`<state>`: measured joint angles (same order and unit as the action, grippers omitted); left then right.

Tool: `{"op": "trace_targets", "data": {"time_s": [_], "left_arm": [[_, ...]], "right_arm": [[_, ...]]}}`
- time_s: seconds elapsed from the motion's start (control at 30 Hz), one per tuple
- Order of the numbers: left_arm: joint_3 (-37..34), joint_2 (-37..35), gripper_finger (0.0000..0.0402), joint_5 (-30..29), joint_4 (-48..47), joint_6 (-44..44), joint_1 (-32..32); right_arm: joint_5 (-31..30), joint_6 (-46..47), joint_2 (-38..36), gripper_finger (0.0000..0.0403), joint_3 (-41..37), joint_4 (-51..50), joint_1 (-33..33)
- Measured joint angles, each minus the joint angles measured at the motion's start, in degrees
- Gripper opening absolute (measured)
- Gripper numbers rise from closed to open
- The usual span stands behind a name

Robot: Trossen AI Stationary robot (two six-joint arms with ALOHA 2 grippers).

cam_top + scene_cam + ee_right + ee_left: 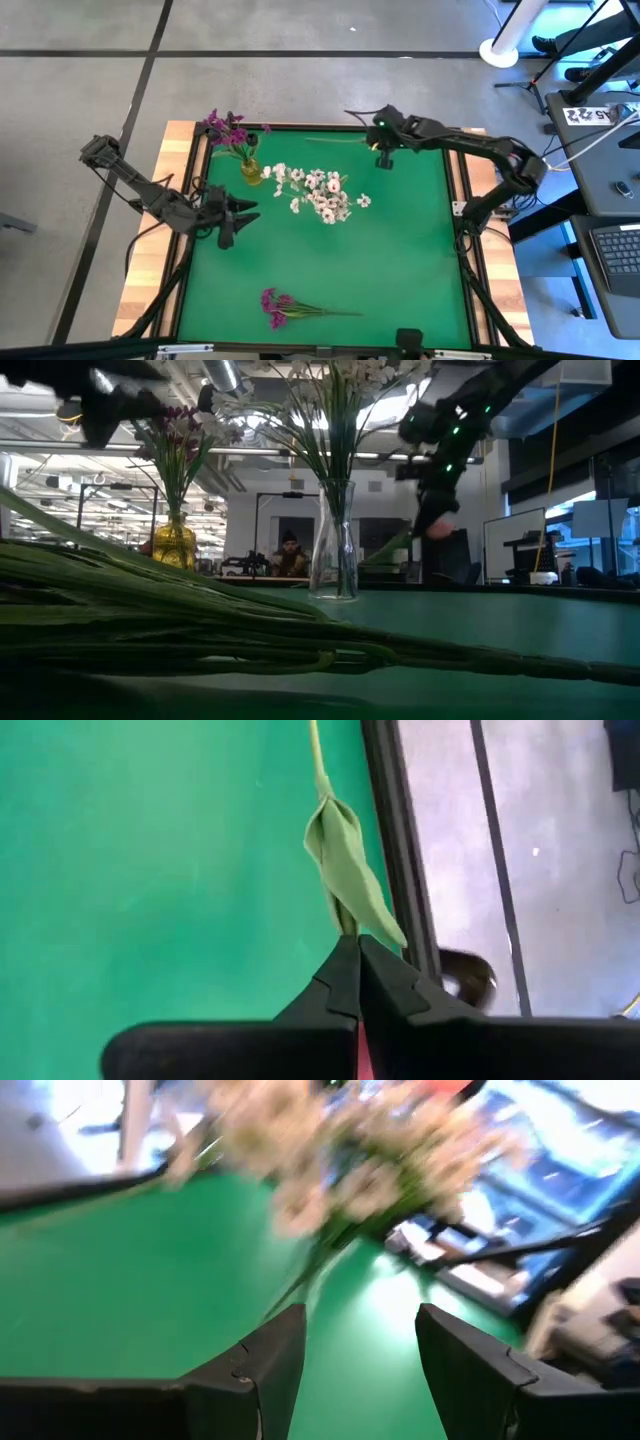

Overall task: Sort flowers into vase by color
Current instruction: Put the pink flower into the transparent vase

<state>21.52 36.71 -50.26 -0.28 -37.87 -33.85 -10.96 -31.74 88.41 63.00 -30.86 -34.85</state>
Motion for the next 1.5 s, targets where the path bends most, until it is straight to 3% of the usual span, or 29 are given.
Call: {"op": "trace_targets", "data": {"time_s": [0.3, 0.47, 0.6, 0.77, 1.13, 1.3, 1.5], "left_arm": [[0.4, 0.0, 0.0185, 0.9, 22.2, 26.8, 0.0], [3.5, 0.5, 0.0185, 0.9, 22.5, 32.7, 0.0], [4.0, 1.2, 0.0185, 0.7, 22.2, 33.8, 0.0], [4.0, 3.4, 0.0185, -0.8, 21.6, 33.6, 0.0], [4.0, 7.5, 0.0185, -3.2, 21.7, 33.0, -0.1], [4.0, 8.0, 0.0185, -3.3, 21.5, 31.6, -0.1], [4.0, 7.9, 0.0185, -3.3, 20.0, 30.6, 0.0]], "right_arm": [[-1.7, 3.5, -14.1, 0.0001, 0.0, -7.7, 0.0], [4.0, 6.6, -19.6, 0.0000, 0.0, -10.0, 0.0], [11.5, 10.6, -19.6, 0.0005, -0.6, -10.7, 0.0], [13.6, 12.1, -15.5, 0.0044, -4.7, -9.1, 0.0], [17.0, 11.3, 2.9, 0.0190, -9.7, 3.2, -2.1], [15.1, 9.3, 8.9, 0.0217, -8.7, 7.0, -2.8], [13.5, 8.8, 11.1, 0.0220, -5.7, 7.5, -3.5]]}}
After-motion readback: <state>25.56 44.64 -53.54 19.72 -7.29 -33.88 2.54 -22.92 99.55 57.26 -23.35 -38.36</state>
